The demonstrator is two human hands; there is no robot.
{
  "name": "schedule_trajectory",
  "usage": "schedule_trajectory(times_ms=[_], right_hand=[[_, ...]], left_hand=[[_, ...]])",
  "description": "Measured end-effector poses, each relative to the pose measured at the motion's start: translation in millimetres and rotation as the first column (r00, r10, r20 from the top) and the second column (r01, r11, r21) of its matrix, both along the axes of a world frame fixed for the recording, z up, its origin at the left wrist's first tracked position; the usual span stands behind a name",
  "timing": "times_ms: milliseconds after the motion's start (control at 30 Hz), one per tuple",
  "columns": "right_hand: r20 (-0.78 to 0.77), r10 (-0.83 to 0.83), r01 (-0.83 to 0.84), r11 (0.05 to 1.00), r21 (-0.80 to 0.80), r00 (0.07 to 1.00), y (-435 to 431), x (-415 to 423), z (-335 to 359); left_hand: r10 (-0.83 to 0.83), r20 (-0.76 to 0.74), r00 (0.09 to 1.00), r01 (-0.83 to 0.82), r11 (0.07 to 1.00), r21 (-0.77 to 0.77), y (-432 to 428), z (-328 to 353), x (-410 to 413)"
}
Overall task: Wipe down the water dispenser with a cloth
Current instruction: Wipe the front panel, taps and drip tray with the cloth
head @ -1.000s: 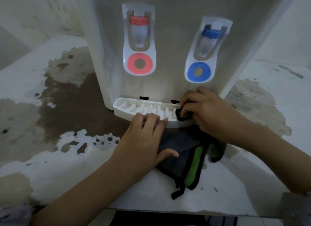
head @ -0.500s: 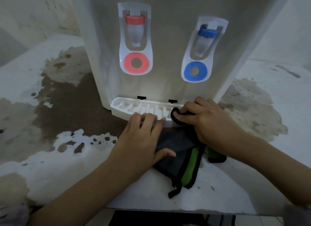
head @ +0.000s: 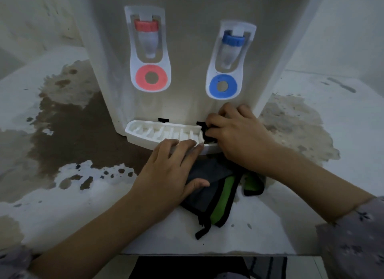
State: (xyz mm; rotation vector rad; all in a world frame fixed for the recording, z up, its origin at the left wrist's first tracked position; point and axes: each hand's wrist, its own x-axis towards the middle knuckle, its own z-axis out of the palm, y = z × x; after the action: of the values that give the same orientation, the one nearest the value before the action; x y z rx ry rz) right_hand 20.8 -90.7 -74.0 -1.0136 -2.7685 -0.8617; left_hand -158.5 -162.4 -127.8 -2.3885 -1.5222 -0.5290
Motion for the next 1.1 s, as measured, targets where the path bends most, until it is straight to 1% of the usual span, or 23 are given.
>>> schedule_trajectory(times_ms=[100, 167, 233, 333, 467, 533, 600, 667, 767, 833, 933, 1000, 1100], right_hand=[[0.022, -0.046, 0.047, 0.998, -0.038, 0.999, -1, -1, 6], [0.075, -0.072, 0.075, 0.996, -0.044, 0.995, -4, -6, 10], [0.121, -0.078, 0.09, 0.991, -0.101, 0.99, -5, -8, 12], [0.01, -0.006, 0.007, 0.989, -0.149, 1.0, -4, -6, 14], [-0.081, 0.049, -0.057, 0.993, -0.1, 0.995, -1, 0, 2], [-0.099, 0.114, -0.121, 0.99, -0.068, 0.989, 3, -2, 2], [-0.049, 0.142, -0.145, 0.988, -0.047, 0.989, 4, -3, 12], [-0.061, 0.141, -0.143, 0.989, -0.036, 0.988, 7, 0, 26], [-0.056, 0.052, -0.052, 0.999, 0.0, 0.997, 6, 3, 40], [-0.005, 0.051, -0.05, 0.997, 0.054, 0.999, 4, 3, 38], [0.05, 0.093, -0.094, 0.995, 0.02, 0.994, 2, -3, 25], [0.098, 0.093, -0.095, 0.995, 0.013, 0.991, 3, -6, 15], [0.097, 0.09, -0.089, 0.996, -0.015, 0.991, 3, -1, 11]], left_hand=[[0.001, -0.027, 1.0, 0.0, 1.0, 0.025, 0, -1, 1], [0.004, -0.04, 0.999, -0.002, 0.999, 0.035, -1, -1, 2], [0.005, -0.041, 0.999, -0.003, 0.999, 0.038, -1, -1, 1], [0.024, -0.038, 0.999, -0.022, 0.999, 0.036, -1, 1, 0], [0.023, -0.034, 0.999, -0.021, 0.999, 0.041, -1, 2, 1], [0.025, -0.036, 0.999, -0.024, 0.999, 0.043, -1, 1, 0], [0.023, -0.04, 0.999, -0.021, 0.999, 0.042, -2, 1, 1], [0.018, -0.059, 0.998, -0.016, 0.999, 0.034, -1, 1, 0], [0.018, -0.076, 0.997, -0.016, 1.0, 0.026, 0, 0, 0], [0.022, -0.081, 0.996, -0.02, 0.999, 0.026, 0, 0, 0], [0.027, -0.084, 0.996, -0.025, 0.999, 0.032, -1, 0, 0], [0.025, -0.094, 0.995, -0.021, 0.999, 0.041, -1, 1, 0], [0.03, -0.101, 0.994, -0.025, 0.999, 0.045, -1, 1, 1]])
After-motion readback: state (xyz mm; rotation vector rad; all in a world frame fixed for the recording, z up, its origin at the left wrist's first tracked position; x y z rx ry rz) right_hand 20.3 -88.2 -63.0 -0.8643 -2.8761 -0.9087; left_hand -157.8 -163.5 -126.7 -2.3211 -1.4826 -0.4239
